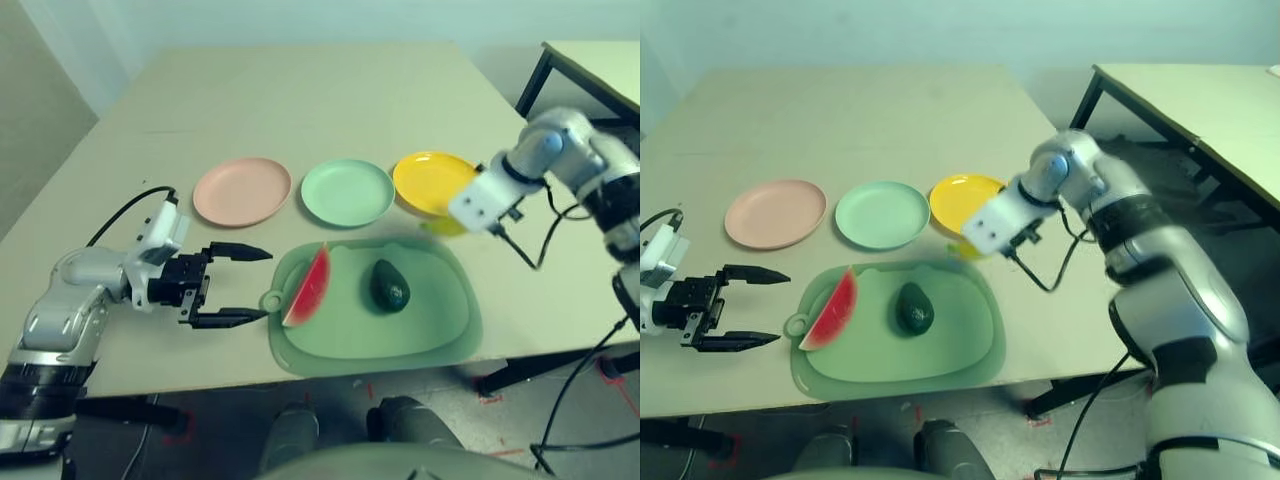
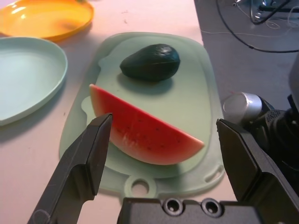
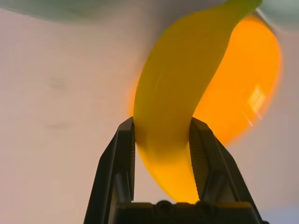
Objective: Place the fruits into color-matched plates.
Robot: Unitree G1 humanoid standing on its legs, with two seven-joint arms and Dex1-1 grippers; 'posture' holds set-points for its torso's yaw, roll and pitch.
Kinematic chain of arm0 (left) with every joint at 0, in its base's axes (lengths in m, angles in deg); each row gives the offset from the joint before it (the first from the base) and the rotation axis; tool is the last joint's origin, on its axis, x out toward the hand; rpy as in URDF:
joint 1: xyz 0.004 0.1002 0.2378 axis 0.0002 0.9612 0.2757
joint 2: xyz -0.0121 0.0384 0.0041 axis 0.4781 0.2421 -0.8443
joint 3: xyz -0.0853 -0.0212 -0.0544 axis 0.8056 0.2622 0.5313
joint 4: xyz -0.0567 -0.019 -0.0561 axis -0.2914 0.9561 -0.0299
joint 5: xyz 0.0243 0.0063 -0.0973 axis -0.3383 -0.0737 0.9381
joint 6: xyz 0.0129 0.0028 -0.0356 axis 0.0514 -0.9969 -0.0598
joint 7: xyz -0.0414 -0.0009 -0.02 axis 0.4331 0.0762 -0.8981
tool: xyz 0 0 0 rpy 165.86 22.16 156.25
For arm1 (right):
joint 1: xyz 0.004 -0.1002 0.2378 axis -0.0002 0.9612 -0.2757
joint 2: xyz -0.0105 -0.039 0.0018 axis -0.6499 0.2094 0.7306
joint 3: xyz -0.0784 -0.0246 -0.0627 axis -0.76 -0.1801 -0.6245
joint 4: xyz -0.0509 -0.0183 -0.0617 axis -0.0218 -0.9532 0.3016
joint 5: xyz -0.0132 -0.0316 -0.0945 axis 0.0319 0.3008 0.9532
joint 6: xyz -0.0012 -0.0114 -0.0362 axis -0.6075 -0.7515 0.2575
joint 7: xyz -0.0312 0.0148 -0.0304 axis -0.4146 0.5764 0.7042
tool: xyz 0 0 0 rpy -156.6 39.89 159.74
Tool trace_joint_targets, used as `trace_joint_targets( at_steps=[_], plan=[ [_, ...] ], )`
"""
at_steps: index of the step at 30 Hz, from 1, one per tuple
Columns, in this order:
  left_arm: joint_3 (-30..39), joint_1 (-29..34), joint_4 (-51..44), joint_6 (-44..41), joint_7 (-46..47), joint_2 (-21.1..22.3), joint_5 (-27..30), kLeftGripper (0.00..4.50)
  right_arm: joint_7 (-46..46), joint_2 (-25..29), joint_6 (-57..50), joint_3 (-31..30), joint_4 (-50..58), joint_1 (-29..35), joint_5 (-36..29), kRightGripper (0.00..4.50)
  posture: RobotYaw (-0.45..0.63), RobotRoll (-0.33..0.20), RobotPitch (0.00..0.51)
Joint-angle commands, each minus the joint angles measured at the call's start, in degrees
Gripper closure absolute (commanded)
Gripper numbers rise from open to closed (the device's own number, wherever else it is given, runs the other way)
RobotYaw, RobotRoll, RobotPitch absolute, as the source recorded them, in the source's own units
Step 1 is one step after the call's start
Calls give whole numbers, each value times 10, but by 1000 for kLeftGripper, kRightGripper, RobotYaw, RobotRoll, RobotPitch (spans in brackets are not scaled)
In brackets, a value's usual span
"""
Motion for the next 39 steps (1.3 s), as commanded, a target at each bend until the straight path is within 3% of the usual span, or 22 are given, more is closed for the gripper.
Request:
trace_joint_targets(
  at_steps=[1,6,19,27,36,39],
  plan=[
    [11,-23,-1,-34,36,3,3,0,116,-27,-29,-20,-78,-17,66,2853,7,0,44],
    [12,-42,-19,-86,80,12,6,0,210,-61,-57,-21,-117,-4,104,2853,40,0,44],
    [35,-10,-59,-111,114,28,8,0,282,-95,-67,-7,-131,49,131,2853,87,0,43],
    [33,-9,-59,-108,114,27,4,0,301,-92,-64,0,-132,40,135,51,69,0,34],
    [13,-32,-40,-94,104,19,-7,0,240,-61,15,17,-118,-9,127,17,39,0,30],
    [8,-33,-36,-88,91,21,-7,0,143,-48,122,35,-98,-28,91,17,26,0,32]
  ],
)
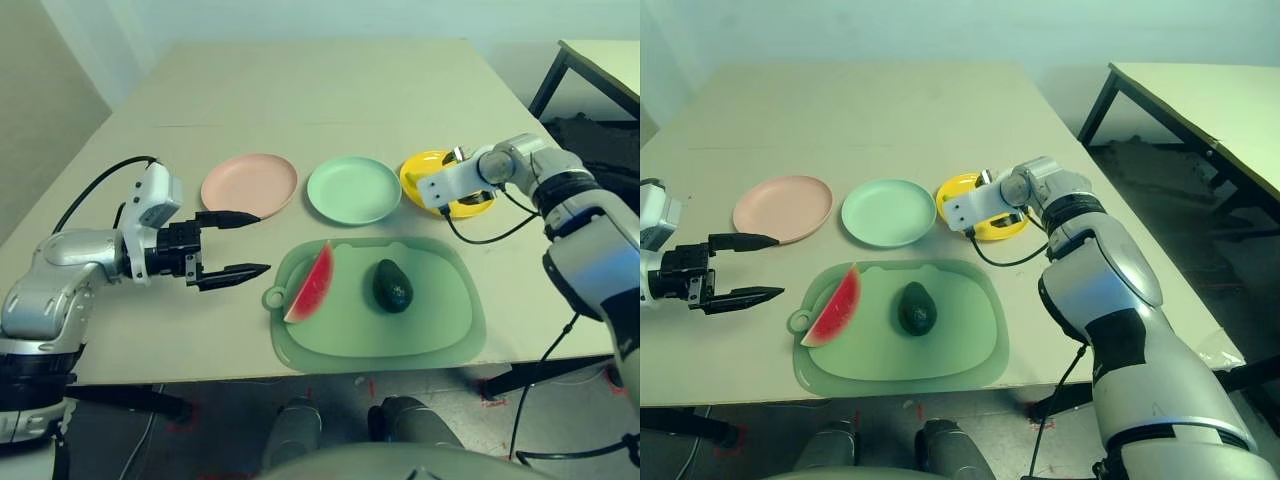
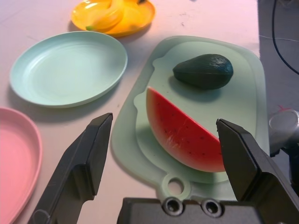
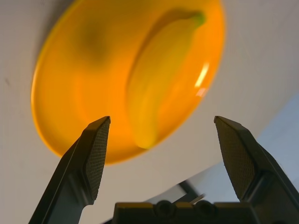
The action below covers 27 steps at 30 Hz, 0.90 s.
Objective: Place the fruits into color-matched plates.
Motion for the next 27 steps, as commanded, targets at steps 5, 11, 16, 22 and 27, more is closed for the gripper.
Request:
trace_joint_targets(
  at_steps=[5,11,16,22,27],
  plan=[
    [-19,-6,12,23,-40,2,-7,0,-268,11,213,60,67,3,-134,17,13,0,33],
    [-33,-10,12,32,-79,4,1,0,-457,39,244,28,307,109,-327,17,4,0,35],
    [-39,-17,16,34,-90,6,-6,0,-471,91,196,-49,491,154,-408,17,7,0,35],
    [-36,-11,7,31,-87,8,-4,0,-471,78,153,-74,552,155,-426,17,27,0,35],
    [-28,4,-6,25,-78,10,1,0,-471,42,160,-64,527,140,-409,17,42,0,39]
  ],
)
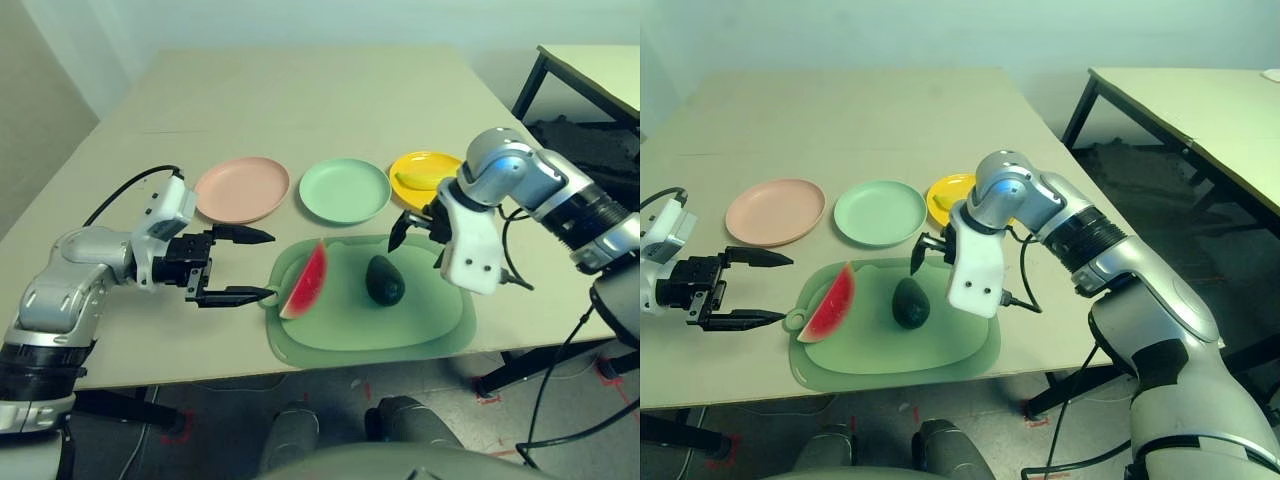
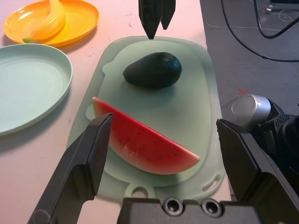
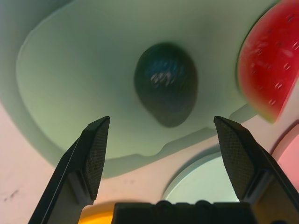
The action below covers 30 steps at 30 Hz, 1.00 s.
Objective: Place the fruits into color-matched plates.
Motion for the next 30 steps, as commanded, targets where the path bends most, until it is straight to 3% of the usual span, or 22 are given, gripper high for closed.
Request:
trace_joint_targets(
  at_steps=[1,12,21,30],
  plan=[
    [7,12,-18,-7,7,7,1,0,-3,-22,4,-2,-18,-14,10,17,47,0,40],
    [5,18,-33,-11,16,6,3,0,3,-77,24,-5,-76,-7,59,17,66,0,42],
    [11,22,-34,-10,19,8,4,0,18,-88,31,-14,-113,14,122,17,85,0,48],
    [17,32,-31,-6,20,9,1,0,17,-92,16,-11,-109,38,127,17,82,0,49]
  ],
)
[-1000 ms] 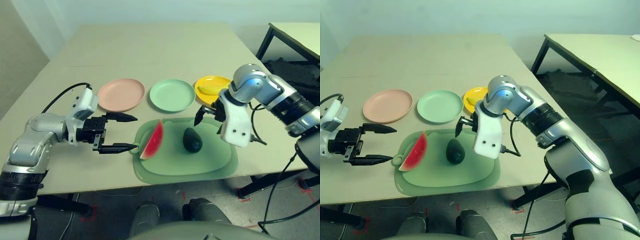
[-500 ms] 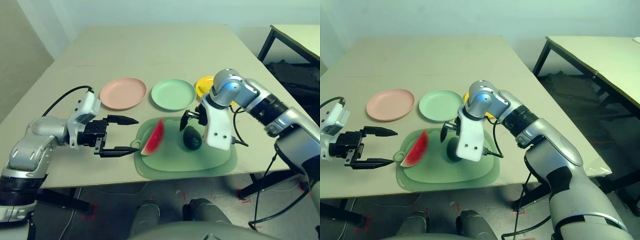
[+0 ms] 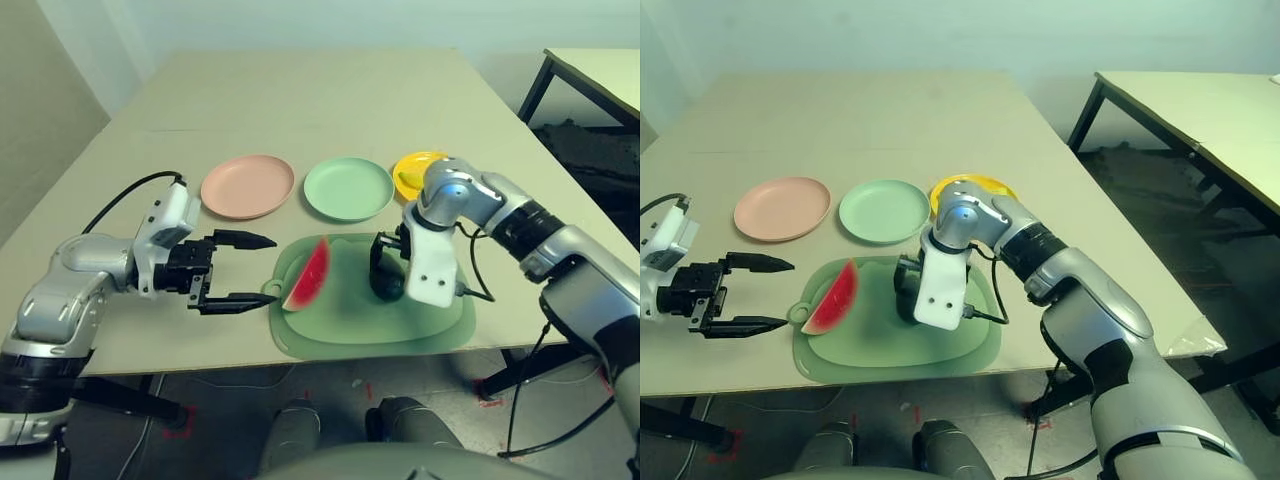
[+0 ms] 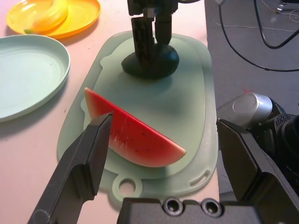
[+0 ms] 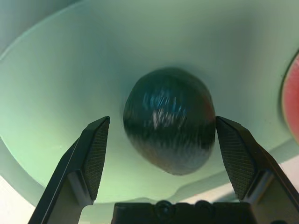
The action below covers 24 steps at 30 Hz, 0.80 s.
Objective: Place the fruits into color-matched plates.
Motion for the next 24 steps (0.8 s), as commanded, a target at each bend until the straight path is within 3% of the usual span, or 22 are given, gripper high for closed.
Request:
trace_joint_targets(
  at_steps=[1,4,9,14,18,24],
  plan=[
    [5,3,-7,2,2,6,-2,0,3,-6,-7,-5,6,7,9,17,81,0,48],
    [1,2,-6,5,2,4,-4,0,8,-11,-19,-2,8,8,10,194,79,0,47],
    [-1,-1,-4,8,3,2,-6,0,1,-9,-34,-1,13,8,5,1471,75,0,47],
    [-2,-3,0,10,4,0,-6,0,-5,-11,-46,7,-1,-4,-3,1471,74,0,46],
    [8,-8,-2,-13,34,-9,4,0,3,-34,-59,36,-65,-64,-9,1471,75,0,45],
    [14,-20,-13,-58,102,-19,5,0,159,-90,-70,65,-260,-194,71,1471,91,0,43]
  ],
)
